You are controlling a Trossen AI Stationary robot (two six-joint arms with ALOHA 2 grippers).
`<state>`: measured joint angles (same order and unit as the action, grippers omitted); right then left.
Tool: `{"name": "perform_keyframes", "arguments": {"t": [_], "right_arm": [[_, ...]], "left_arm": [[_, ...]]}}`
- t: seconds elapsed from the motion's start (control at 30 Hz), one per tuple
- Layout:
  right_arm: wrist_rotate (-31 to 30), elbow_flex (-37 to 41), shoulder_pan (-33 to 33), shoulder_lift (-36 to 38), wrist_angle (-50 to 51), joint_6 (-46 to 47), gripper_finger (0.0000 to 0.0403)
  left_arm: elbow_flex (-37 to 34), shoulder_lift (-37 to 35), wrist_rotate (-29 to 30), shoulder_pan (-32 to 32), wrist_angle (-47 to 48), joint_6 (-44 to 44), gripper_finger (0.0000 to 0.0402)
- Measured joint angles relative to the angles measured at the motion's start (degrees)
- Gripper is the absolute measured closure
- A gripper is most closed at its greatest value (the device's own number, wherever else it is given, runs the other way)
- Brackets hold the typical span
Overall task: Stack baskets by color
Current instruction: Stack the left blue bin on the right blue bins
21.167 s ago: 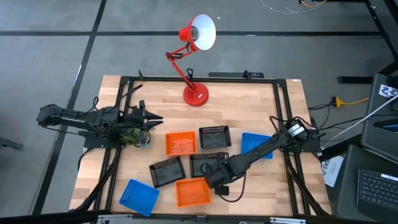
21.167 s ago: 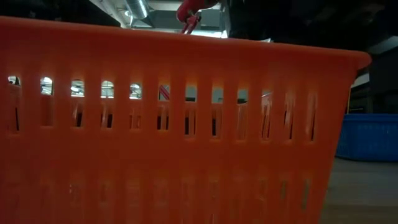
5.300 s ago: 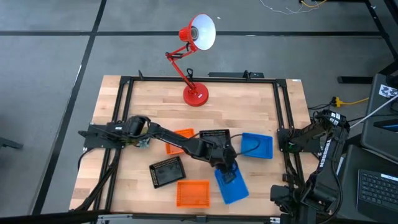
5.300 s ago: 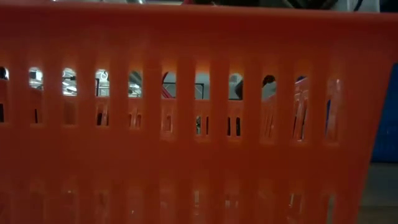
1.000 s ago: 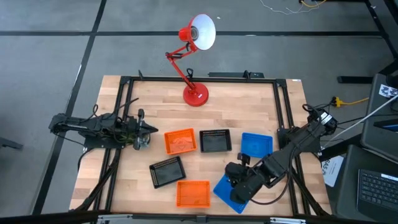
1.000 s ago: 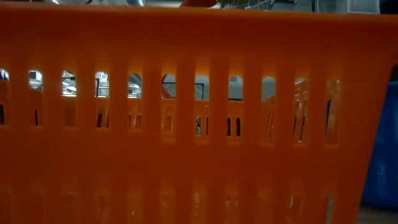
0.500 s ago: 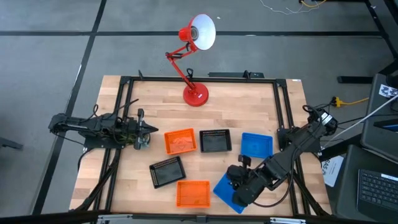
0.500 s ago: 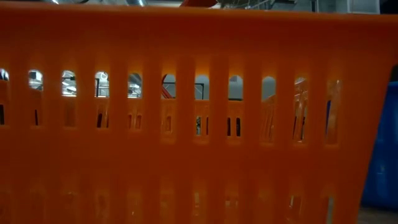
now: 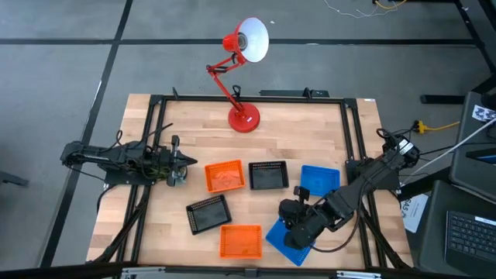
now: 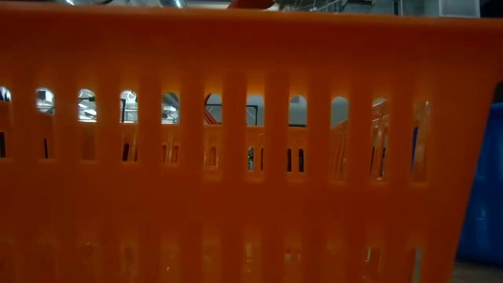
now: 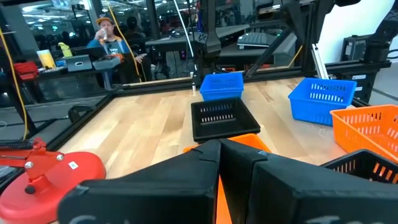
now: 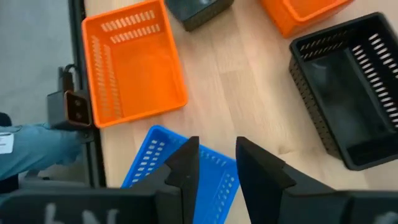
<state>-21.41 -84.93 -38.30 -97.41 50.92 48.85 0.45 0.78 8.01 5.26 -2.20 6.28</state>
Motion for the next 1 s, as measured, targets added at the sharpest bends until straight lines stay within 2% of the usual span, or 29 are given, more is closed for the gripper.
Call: {"name": "perform_keyframes", "arguments": {"t": [0.37,0.5,0.63,0.87,1.0], "right_arm": [[0.5,0.0,7.5,0.0,0.4,-8.5,0.0299],[3.9,0.0,11.4,0.0,0.6,-13.7,0.0299],[10.3,0.0,14.8,0.0,1.9,-16.3,0.0299],[13.3,0.0,16.4,-1.3,1.8,-12.1,0.0299],[16.3,0.0,13.7,-4.6,2.0,-6.0,0.0299]], "left_arm": [[0.0,0.0,0.0,0.0,0.0,0.0,0.0400],[0.0,0.0,0.0,0.0,0.0,0.0,0.0400],[0.0,0.0,0.0,0.0,0.0,0.0,0.0400],[0.0,0.0,0.0,0.0,0.0,0.0,0.0400],[0.0,0.0,0.0,0.0,0.0,0.3,0.0400]]}}
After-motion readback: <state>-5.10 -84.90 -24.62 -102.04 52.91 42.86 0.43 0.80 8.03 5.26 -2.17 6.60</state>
